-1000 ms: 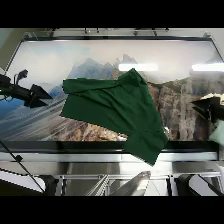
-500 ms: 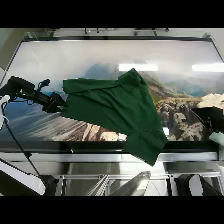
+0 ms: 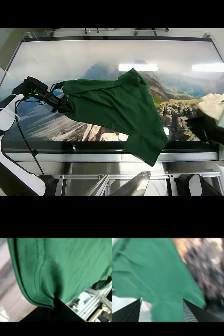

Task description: Fold the shirts.

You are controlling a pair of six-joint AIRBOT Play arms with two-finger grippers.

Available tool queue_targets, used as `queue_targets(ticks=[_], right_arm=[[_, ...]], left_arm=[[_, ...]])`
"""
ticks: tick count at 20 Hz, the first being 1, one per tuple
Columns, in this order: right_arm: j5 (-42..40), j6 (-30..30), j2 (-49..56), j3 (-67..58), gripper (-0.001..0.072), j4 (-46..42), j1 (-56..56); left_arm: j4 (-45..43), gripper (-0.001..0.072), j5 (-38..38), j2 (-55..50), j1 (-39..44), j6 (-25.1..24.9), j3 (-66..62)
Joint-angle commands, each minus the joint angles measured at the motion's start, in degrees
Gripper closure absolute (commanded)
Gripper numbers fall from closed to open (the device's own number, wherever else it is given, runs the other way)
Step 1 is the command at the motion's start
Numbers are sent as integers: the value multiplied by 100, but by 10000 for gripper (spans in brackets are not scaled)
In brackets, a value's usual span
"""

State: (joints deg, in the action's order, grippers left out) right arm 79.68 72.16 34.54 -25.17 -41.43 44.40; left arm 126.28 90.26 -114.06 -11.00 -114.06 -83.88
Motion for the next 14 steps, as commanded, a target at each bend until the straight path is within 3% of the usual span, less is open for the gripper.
queue_targets(ticks=[1, 2, 9, 14], right_arm=[[-74, 595, -17, 763, 187, -925, -2], [-197, 723, -2, 957, 233, -885, -4], [-713, 782, 857, 1038, 233, -820, -11], [-1152, -11, 1786, 1252, 233, -205, -22]], left_arm=[[-70, 692, 409, -4, -192, -31, -7], [-68, 692, 487, -4, -284, -31, -7], [-24, 692, 479, -4, -448, -37, -7], [-24, 692, 483, -4, -448, -39, -7]])
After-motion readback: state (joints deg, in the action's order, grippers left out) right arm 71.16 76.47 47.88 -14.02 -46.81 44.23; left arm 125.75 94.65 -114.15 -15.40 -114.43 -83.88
